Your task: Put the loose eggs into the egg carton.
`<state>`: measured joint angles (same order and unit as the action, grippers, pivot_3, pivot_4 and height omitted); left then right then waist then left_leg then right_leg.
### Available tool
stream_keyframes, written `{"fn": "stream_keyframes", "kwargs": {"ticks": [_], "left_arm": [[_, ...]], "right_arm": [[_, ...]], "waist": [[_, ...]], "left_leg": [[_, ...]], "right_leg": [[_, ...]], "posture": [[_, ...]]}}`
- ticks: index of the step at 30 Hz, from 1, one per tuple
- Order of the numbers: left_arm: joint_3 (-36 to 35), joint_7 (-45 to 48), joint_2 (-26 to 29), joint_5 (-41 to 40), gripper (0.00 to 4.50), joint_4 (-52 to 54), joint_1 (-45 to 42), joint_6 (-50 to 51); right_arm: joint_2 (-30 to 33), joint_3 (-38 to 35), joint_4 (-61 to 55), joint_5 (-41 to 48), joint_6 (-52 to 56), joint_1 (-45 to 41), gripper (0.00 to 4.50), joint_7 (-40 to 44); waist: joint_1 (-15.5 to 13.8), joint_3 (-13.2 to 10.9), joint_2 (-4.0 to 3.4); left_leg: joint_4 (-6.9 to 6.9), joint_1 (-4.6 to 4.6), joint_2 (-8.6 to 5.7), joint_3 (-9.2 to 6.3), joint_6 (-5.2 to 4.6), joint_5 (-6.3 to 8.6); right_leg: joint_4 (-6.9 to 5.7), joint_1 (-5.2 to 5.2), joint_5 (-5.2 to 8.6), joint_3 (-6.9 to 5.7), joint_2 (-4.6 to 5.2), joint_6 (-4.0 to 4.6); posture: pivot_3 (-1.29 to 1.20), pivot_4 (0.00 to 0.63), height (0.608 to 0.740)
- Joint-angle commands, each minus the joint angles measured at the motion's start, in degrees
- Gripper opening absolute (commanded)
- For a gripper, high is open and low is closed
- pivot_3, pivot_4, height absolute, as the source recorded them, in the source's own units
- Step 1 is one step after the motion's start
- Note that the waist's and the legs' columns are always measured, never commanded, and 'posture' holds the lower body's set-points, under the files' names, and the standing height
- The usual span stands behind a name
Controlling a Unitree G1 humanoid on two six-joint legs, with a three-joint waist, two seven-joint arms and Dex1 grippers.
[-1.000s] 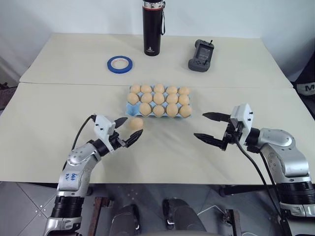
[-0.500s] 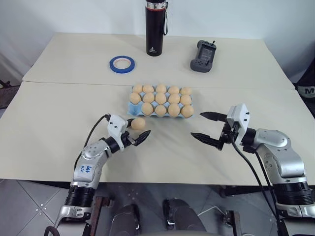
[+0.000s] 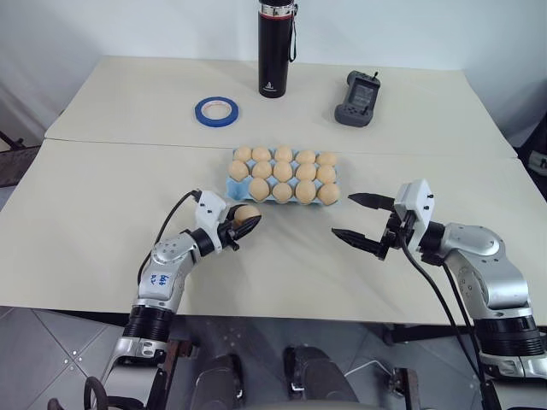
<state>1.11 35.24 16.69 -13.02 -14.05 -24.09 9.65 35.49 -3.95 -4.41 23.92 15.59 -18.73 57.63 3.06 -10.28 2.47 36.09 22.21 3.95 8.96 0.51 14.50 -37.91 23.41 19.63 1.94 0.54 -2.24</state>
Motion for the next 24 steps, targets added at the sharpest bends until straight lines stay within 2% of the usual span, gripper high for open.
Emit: {"fn": "stream_keyframes", "kwargs": {"ticks": [1, 7, 12, 18, 24], "left_arm": [[0.0, 1.8, 0.3, -0.7, 1.85, 1.9, 0.1, -0.2], [-1.2, 9.6, 4.1, -6.9, 1.84, 12.4, 3.1, 4.0], [-4.9, 9.3, 8.0, -9.9, 1.83, 15.4, -0.1, 8.9], [-6.5, 0.6, 5.6, -3.6, 1.83, 3.4, -8.8, 1.0], [-4.8, 1.0, 2.5, -2.1, 1.83, -4.2, -11.9, -3.6]], "right_arm": [[0.6, -1.4, -1.4, 0.1, -1.3, 0.3, 4.5, -0.4], [0.6, -1.5, -0.9, -0.1, -1.7, 0.1, 4.5, -0.7], [0.4, -1.4, -0.2, -0.4, -2.3, 0.2, 4.5, -0.7], [-0.4, -0.9, 0.7, -0.9, -3.2, -0.3, 4.5, -1.2], [-0.6, -1.0, 0.8, -1.1, -3.6, -0.1, 4.5, -1.5]], "waist": [[0.0, 0.0, 0.0], [0.2, 0.0, 0.0], [0.1, 0.0, -0.02], [-0.1, 0.0, -0.01], [-0.1, 0.0, -0.02]], "left_leg": [[0.0, 0.0, 0.0, 0.0, 0.0, 0.0], [-0.05, 0.01, 0.03, 0.01, 0.05, 0.0], [0.0, -0.01, 0.03, 0.01, 0.06, -0.03], [0.05, 0.0, -0.09, 0.01, -0.09, -0.07], [0.01, 0.1, -0.06, 0.12, -0.07, -0.03]], "right_leg": [[0.0, 0.0, 0.0, 0.0, 0.0, 0.0], [0.01, 0.03, 0.0, 0.0, -0.02, 0.0], [-0.05, 0.01, 0.01, -0.01, -0.02, 0.01], [-0.01, -0.04, -0.08, 0.02, 0.05, -0.14], [0.08, 0.05, -0.07, 0.08, 0.03, -0.19]], "posture": [[0.0, 0.15, 0.74], [0.0, 0.15, 0.74], [0.0, 0.15, 0.74], [0.0, 0.15, 0.74], [0.0, 0.15, 0.74]]}}
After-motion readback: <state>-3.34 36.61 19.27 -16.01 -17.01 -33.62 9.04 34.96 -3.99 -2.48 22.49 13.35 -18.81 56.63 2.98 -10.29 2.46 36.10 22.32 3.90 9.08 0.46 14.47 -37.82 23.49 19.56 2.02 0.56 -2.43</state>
